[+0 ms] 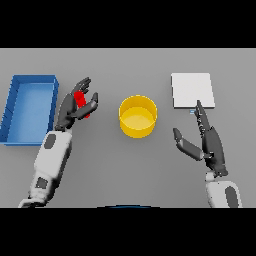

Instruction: Pick up the red beaker and tilt it to pour out 1 green nut into yellow bowl. Pick up the yellow bowl and place it on the metallic measuring scale.

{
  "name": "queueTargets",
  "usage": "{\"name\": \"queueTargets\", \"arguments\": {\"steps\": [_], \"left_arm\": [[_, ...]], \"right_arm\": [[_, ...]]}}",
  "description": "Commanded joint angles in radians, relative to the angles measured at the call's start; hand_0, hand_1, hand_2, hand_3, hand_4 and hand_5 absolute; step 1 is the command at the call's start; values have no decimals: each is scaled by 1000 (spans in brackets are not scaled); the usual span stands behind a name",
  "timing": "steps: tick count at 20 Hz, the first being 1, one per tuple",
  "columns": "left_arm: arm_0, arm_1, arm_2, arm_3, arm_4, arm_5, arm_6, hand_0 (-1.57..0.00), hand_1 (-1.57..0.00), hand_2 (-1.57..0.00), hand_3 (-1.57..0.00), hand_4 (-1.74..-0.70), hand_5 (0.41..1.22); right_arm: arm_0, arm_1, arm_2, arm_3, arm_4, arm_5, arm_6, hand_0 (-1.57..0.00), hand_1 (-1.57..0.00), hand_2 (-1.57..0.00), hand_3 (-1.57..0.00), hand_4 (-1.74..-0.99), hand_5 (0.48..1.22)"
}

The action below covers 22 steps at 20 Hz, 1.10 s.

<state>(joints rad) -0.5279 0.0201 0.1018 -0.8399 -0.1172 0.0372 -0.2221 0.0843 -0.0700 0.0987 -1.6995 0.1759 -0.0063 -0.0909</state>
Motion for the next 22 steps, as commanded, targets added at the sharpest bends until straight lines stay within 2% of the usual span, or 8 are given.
{"name": "queueTargets", "arguments": {"steps": [1, 3, 5, 7, 8, 10, 14, 22], "left_arm": [[-16, -12, 6, 15, -3, 24, -10, -379, -406, -457, -518, -1410, 874], [-25, -10, 0, 31, -39, 84, 7, -755, -783, -844, -884, -1519, 999], [-30, -13, -29, 29, -78, 101, 3, -1049, -1067, -1106, -1058, -1589, 1079], [-25, -6, -32, 24, -70, 90, 3, -1237, -1248, -1273, -1154, -1636, 1130], [-26, -4, -34, 21, -68, 87, 5, -1304, -1313, -1333, -1237, -1597, 1148], [-20, -9, -36, 22, -73, 89, -11, -1400, -1406, -1419, -1357, -1542, 1174], [-12, -9, -3, -52, 25, 12, -22, -1501, -1503, -1509, -1484, -1660, 1150], [-28, 29, -60, -179, 3, -21, 67, -1556, -1557, -1558, -1553, -1724, 1132]], "right_arm": [[3, -6, -3, 0, 3, -1, -1, 1, 1, 1, 1, -1236, 647], [1, -12, -9, -11, -9, 5, 5, 1, 1, 1, 1, -1239, 648], [16, -12, -5, -15, -5, 7, 3, 1, 1, 1, 1, -1239, 648], [-3, -12, -9, -7, -9, 5, 9, 1, 1, 1, 1, -1242, 650], [-2, -4, -11, -5, -22, 9, 6, 1, 1, 1, 1, -1250, 647], [0, 5, 0, -5, -16, 10, -1, 1, 1, 1, 1, -1255, 644], [2, -10, -8, -7, -14, 10, -2, 1, 1, 1, 1, -1246, 644], [6, -18, -2, -3, 16, -1, -37, 1, 1, 1, 1, -1219, 656]]}}
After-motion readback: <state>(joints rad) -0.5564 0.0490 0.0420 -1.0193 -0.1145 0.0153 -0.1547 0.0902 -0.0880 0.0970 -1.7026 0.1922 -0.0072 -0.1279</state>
